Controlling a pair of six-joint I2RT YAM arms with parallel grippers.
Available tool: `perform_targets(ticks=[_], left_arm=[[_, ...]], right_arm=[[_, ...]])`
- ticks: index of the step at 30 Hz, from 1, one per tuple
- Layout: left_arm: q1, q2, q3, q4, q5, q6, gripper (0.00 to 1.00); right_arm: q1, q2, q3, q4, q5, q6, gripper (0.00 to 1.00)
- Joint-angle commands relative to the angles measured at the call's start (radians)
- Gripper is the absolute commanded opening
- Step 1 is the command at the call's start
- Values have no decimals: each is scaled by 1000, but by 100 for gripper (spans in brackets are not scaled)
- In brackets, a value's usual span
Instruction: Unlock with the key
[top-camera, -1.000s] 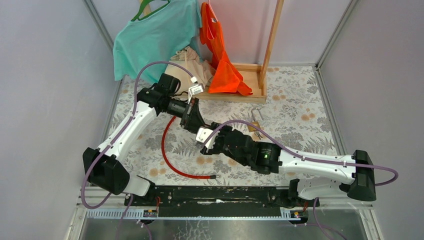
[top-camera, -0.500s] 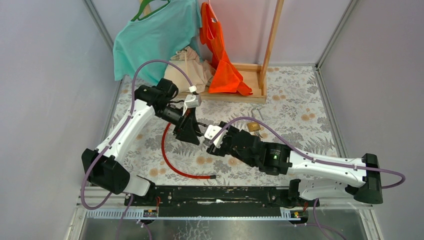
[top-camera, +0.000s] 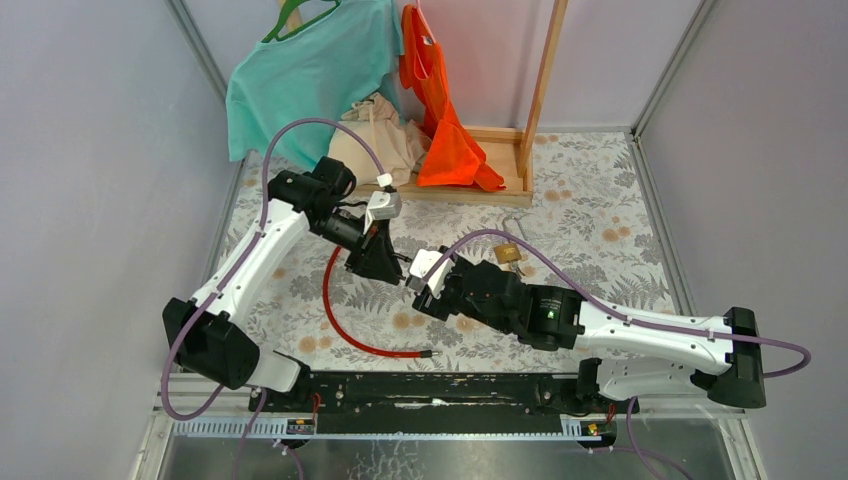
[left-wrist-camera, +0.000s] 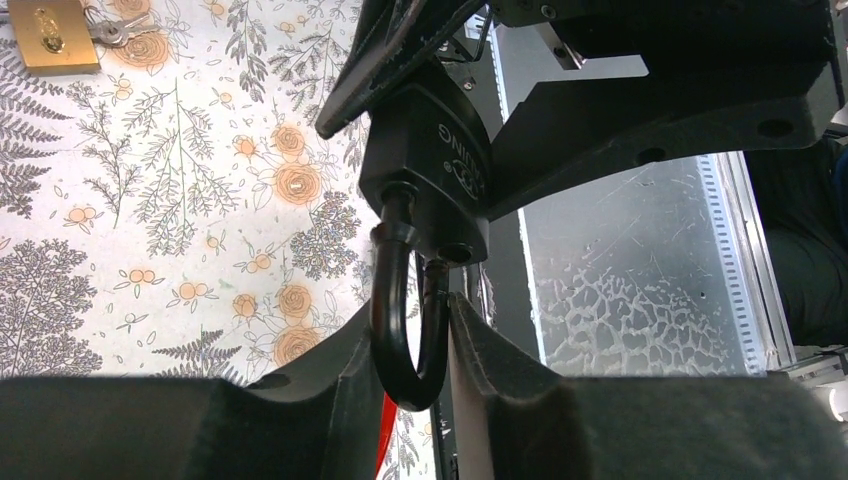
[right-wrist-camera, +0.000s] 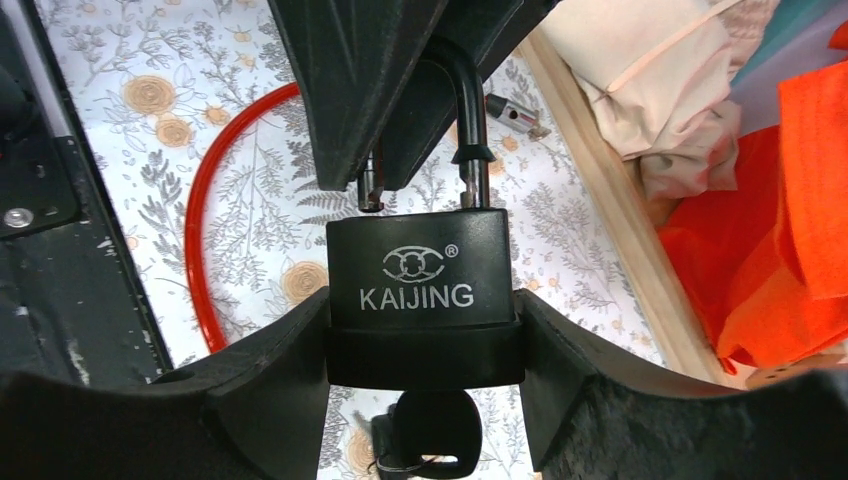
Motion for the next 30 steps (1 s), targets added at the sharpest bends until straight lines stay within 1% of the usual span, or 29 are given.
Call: perform_targets(ticks=[1,4,6,8,12,17,20,23,26,28,29,30], left_arm=[[5,2,6,32,10,49,30],[5,-24,-22,84,-46,67,24],[3,-58,-49,161,-95,40,18],[2,-97,-78,248,-145,-4,16],[-21,-152,-142,437,-288,-77,17],[-28,-164,-174,505,-389,-69,19],[-38,-161,-192,538,-462,-66,24],[-47,-153,-217,585,-555,-105,36],[-49,-128,-213,592,-616,-180,52],[-48,-107,-197,556,-633,-205,62],[-48,-97,-187,527,-636,-209,90],[-46,-93,-180,506,-641,-215,99]], right_arm=[[-1,-24,58,63,-74,111,0],[-2,-36,70,58,-129,198,0],[-10,-41,78,49,-174,262,0],[-36,-41,93,33,-266,343,0],[-124,-33,94,35,-443,505,0],[-275,-13,42,110,-656,722,0],[-335,3,11,177,-756,822,0],[-377,23,1,201,-786,872,0],[-413,35,5,138,-720,859,0],[-438,40,2,90,-655,843,0],[-448,43,0,51,-608,831,0],[-455,48,-4,29,-577,818,0]])
